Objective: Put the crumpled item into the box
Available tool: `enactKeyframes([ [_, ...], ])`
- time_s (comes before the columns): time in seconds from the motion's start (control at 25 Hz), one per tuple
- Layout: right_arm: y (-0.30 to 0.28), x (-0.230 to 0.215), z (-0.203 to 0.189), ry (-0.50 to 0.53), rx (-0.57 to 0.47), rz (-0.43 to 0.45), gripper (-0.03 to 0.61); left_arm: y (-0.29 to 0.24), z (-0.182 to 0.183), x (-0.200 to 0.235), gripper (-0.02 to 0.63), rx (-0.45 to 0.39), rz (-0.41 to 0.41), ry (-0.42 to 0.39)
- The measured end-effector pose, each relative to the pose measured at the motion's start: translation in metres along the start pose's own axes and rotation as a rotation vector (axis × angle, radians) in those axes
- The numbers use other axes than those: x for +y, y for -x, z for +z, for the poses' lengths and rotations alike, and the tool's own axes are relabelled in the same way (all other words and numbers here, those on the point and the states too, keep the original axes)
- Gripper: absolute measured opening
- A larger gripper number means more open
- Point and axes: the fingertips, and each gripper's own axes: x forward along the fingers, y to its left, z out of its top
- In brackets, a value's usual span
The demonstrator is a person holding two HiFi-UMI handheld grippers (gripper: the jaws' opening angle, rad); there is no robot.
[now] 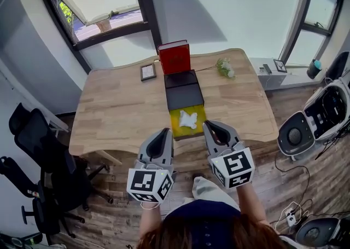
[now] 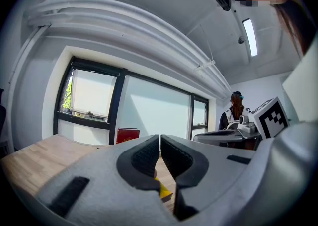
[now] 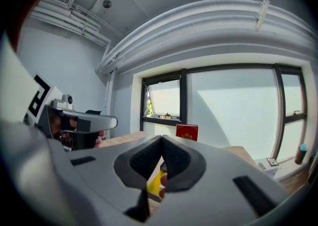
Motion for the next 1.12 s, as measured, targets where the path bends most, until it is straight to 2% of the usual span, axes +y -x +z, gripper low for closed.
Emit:
enactKeyframes([
  [1.12,0.051,0.025,0.017,0.045,-0.06,-0.002,0.025,0.046,-0.001,-0.022,0.029,-0.028,0.005,0.007],
])
